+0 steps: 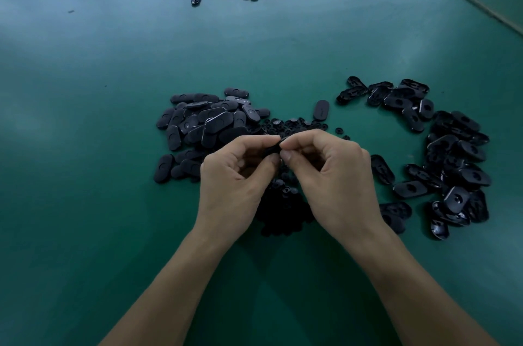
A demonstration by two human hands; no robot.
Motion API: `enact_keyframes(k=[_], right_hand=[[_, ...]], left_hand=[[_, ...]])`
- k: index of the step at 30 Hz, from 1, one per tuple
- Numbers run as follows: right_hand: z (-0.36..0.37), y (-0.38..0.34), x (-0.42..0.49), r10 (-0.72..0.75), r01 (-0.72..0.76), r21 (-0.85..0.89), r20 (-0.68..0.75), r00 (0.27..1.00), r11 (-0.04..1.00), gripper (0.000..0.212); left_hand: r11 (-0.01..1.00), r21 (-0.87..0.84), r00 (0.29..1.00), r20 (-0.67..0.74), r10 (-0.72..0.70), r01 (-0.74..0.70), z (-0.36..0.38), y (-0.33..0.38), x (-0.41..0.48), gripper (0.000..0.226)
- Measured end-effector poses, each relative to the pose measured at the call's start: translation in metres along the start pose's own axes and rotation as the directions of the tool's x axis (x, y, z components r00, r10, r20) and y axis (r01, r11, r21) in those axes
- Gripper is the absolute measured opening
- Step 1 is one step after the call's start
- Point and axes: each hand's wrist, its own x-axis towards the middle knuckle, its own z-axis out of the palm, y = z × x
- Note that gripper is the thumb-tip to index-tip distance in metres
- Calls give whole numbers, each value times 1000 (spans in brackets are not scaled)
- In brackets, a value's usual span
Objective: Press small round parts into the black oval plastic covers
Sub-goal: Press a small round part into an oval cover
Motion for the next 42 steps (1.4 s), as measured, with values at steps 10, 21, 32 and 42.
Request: enact_keyframes(k=[10,21,32,42], right_hand=[[6,-3,-2,-28,28,1,-18,999,1000,17],[-2,1,3,-27,25,45,30,999,999,25],[-11,11,9,26,-40,112,128,991,993,13],[-15,12,12,51,-82,159,188,981,984,12]], left_hand=[[1000,2,1000,-11,-6,6,-2,0,2,28],[1000,-16,1000,15,8,-7,-1,-1,2,24],[998,-54,999,7,-31,31,-3,-1,2,27],[997,-61,998,7,-54,55,-3,-1,2,26]])
